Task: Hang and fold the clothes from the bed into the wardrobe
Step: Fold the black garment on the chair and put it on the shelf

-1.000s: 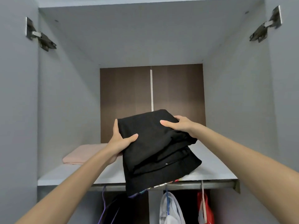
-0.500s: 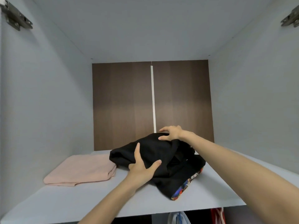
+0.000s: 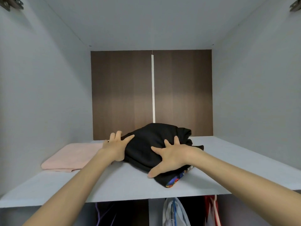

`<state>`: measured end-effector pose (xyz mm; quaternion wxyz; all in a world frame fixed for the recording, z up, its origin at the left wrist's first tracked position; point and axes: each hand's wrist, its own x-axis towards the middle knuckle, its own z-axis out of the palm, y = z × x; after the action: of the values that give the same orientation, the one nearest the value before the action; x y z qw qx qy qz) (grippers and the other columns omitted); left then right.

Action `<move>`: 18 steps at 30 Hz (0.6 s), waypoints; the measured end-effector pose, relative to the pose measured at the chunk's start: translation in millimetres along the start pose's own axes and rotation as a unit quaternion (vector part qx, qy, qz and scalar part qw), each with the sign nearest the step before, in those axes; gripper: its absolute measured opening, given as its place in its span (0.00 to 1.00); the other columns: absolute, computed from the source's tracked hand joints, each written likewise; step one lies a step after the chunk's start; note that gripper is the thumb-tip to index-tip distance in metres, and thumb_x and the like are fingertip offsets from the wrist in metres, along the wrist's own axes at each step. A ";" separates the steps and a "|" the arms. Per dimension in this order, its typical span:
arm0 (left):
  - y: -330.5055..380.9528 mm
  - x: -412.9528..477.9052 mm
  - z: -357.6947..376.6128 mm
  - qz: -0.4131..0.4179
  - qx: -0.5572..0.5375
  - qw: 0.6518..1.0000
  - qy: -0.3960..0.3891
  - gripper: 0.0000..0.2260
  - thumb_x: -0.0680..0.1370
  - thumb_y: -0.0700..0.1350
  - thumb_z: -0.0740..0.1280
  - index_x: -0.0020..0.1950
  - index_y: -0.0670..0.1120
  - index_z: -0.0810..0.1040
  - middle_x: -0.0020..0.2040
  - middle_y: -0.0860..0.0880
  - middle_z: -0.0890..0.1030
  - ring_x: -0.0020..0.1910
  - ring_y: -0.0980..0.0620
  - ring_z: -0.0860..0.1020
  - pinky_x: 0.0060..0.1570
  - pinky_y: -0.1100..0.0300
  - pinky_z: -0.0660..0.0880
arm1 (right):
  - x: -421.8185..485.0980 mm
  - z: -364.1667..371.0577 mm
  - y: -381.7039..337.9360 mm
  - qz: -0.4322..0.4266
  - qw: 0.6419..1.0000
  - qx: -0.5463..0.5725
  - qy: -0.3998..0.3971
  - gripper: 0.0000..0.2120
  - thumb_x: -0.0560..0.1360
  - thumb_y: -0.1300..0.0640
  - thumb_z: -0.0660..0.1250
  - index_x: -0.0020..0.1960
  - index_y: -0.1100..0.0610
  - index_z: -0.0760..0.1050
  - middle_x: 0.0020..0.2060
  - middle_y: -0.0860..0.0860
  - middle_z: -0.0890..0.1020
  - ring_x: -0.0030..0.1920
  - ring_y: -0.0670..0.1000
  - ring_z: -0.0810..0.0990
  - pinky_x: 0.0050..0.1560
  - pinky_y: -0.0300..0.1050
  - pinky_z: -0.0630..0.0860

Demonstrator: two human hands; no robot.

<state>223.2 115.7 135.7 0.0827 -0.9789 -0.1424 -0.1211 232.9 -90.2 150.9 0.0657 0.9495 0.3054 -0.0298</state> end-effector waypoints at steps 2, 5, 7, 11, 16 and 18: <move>-3.5 1.4 6.2 0.039 -0.029 0.999 -0.003 0.40 0.75 0.37 0.64 0.78 0.59 0.45 0.79 0.48 0.45 0.77 0.43 0.44 0.72 0.39 0.50 | 0.2 -1.5 5.6 -0.006 1.000 -0.019 0.004 0.41 0.75 0.36 0.63 0.78 0.41 0.43 0.79 0.56 0.45 0.74 0.69 0.35 0.72 0.68 0.50; -1.8 1.1 16.5 0.092 -0.078 0.992 0.043 0.32 0.75 0.36 0.63 0.76 0.54 0.58 0.77 0.52 0.58 0.78 0.47 0.49 0.73 0.39 0.53 | 3.4 -4.3 25.6 -0.016 0.998 -0.063 0.010 0.35 0.78 0.49 0.63 0.78 0.39 0.47 0.78 0.54 0.52 0.76 0.66 0.44 0.73 0.62 0.49; 4.2 -3.2 17.7 0.114 -0.076 0.988 0.078 0.21 0.75 0.35 0.61 0.66 0.50 0.66 0.70 0.52 0.67 0.77 0.46 0.54 0.71 0.44 0.61 | 8.3 -0.7 43.0 -0.032 0.998 -0.051 0.024 0.35 0.78 0.58 0.60 0.77 0.38 0.49 0.78 0.53 0.53 0.77 0.64 0.44 0.75 0.59 0.45; 16.6 -18.0 16.7 0.111 -0.019 0.986 0.122 0.10 0.76 0.35 0.58 0.50 0.48 0.61 0.52 0.47 0.75 0.48 0.46 0.71 0.41 0.55 0.66 | 19.8 16.1 67.6 -0.050 0.996 0.002 0.072 0.40 0.77 0.70 0.54 0.76 0.34 0.49 0.79 0.46 0.50 0.77 0.61 0.39 0.71 0.58 0.63; 15.3 -34.3 18.6 0.104 -0.008 0.982 0.156 0.11 0.74 0.33 0.56 0.48 0.48 0.58 0.38 0.50 0.68 0.31 0.52 0.63 0.31 0.57 0.59 | 33.0 32.2 73.3 -0.080 0.989 0.026 0.122 0.43 0.73 0.73 0.54 0.76 0.35 0.49 0.78 0.45 0.50 0.78 0.55 0.44 0.75 0.62 0.51; 15.7 -38.0 19.1 0.103 0.007 0.980 0.173 0.11 0.74 0.34 0.56 0.48 0.48 0.58 0.36 0.51 0.66 0.30 0.52 0.63 0.31 0.57 0.59 | 36.5 33.8 71.8 -0.086 0.987 0.011 0.137 0.44 0.73 0.74 0.56 0.76 0.36 0.49 0.78 0.47 0.51 0.78 0.55 0.46 0.75 0.63 0.48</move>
<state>196.6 94.7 105.6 0.1254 -0.9519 -0.0256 -0.2783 303.9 -131.9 121.5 0.0104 0.9154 0.3917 0.0920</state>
